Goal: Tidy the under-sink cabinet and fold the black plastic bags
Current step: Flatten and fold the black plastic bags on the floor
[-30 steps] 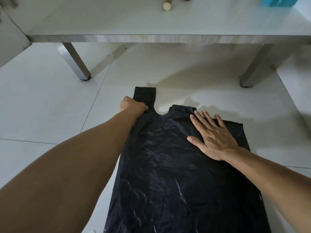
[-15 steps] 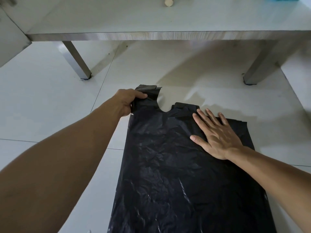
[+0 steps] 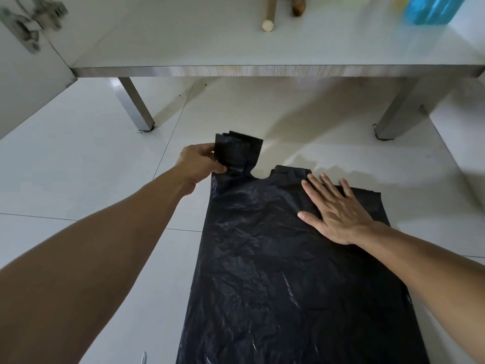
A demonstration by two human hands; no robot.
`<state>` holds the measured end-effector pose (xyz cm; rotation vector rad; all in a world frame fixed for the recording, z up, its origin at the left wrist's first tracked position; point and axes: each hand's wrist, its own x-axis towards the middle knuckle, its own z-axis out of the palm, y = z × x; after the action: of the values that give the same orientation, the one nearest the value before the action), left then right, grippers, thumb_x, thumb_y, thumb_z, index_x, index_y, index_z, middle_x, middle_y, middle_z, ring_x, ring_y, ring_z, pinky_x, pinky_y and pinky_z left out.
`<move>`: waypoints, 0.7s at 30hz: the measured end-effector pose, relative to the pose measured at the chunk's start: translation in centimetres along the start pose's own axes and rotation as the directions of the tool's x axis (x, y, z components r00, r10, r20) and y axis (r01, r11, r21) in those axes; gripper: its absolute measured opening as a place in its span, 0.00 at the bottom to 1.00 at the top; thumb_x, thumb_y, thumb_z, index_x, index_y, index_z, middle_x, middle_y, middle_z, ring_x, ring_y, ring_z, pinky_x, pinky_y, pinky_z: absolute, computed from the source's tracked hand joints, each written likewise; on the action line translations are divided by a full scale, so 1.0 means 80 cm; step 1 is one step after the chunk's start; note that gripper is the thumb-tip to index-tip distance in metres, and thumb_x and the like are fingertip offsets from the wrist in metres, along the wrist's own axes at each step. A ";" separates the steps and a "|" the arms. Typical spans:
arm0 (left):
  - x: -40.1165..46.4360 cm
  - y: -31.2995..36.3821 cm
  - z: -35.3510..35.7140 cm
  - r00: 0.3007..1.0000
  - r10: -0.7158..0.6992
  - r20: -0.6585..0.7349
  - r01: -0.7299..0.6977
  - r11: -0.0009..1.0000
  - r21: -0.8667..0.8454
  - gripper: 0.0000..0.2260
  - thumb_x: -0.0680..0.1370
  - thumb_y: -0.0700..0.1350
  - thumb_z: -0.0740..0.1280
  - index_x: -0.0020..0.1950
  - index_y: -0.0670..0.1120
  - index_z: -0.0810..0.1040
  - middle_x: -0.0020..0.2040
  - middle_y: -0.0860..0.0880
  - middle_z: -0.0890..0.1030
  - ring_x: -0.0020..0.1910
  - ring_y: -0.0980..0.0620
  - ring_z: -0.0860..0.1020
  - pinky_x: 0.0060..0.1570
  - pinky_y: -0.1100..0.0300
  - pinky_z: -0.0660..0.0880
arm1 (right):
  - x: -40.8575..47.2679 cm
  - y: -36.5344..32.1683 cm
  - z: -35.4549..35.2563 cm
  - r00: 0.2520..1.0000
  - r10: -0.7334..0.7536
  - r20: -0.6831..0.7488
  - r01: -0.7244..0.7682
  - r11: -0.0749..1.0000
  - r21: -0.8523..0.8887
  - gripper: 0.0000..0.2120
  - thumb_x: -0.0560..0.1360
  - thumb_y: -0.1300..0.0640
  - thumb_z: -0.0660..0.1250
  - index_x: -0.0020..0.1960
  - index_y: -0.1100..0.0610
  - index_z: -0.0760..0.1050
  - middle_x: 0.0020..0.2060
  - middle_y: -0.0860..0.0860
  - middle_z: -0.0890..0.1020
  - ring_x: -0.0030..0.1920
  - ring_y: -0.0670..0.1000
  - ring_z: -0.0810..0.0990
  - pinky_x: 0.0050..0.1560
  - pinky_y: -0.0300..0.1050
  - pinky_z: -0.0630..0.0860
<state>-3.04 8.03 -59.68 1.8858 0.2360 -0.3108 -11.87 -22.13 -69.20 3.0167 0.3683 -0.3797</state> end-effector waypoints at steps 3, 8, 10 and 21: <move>-0.018 -0.012 0.002 0.999 0.031 -0.030 -0.030 0.999 0.034 0.29 0.66 0.26 0.73 0.63 0.46 0.79 0.42 0.47 0.80 0.32 0.58 0.77 0.31 0.72 0.72 | 0.000 -0.010 -0.013 0.996 -0.007 -0.086 0.004 0.999 -0.036 0.39 0.77 0.32 0.38 0.80 0.54 0.41 0.79 0.51 0.42 0.79 0.54 0.37 0.76 0.64 0.39; -0.028 -0.017 0.007 0.997 -0.002 -0.074 -0.002 0.999 -0.045 0.22 0.67 0.24 0.69 0.58 0.40 0.81 0.37 0.47 0.81 0.26 0.56 0.76 0.27 0.69 0.73 | 0.003 -0.082 -0.048 0.900 -0.219 -0.376 0.296 0.941 0.161 0.19 0.75 0.57 0.66 0.66 0.56 0.75 0.66 0.51 0.76 0.68 0.54 0.73 0.69 0.56 0.65; -0.025 -0.014 0.008 0.998 -0.019 -0.066 0.013 0.996 -0.089 0.22 0.68 0.25 0.71 0.60 0.40 0.80 0.39 0.46 0.82 0.28 0.55 0.79 0.31 0.65 0.77 | 0.009 -0.120 -0.056 0.916 -0.294 -0.272 0.359 0.904 0.233 0.19 0.80 0.55 0.61 0.71 0.54 0.71 0.72 0.48 0.71 0.71 0.51 0.68 0.71 0.52 0.62; -0.021 0.004 0.010 0.996 -0.005 -0.085 -0.004 0.994 -0.108 0.22 0.70 0.28 0.70 0.62 0.42 0.79 0.43 0.45 0.80 0.24 0.54 0.70 0.22 0.68 0.68 | 0.071 -0.204 -0.062 0.977 -0.209 0.048 0.204 0.974 0.097 0.32 0.80 0.42 0.51 0.80 0.52 0.47 0.80 0.47 0.47 0.74 0.58 0.53 0.69 0.57 0.59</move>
<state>-4.58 7.12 -59.13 1.7933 0.3053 -0.2141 -9.36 -4.54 -66.59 3.0559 0.6812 -0.5111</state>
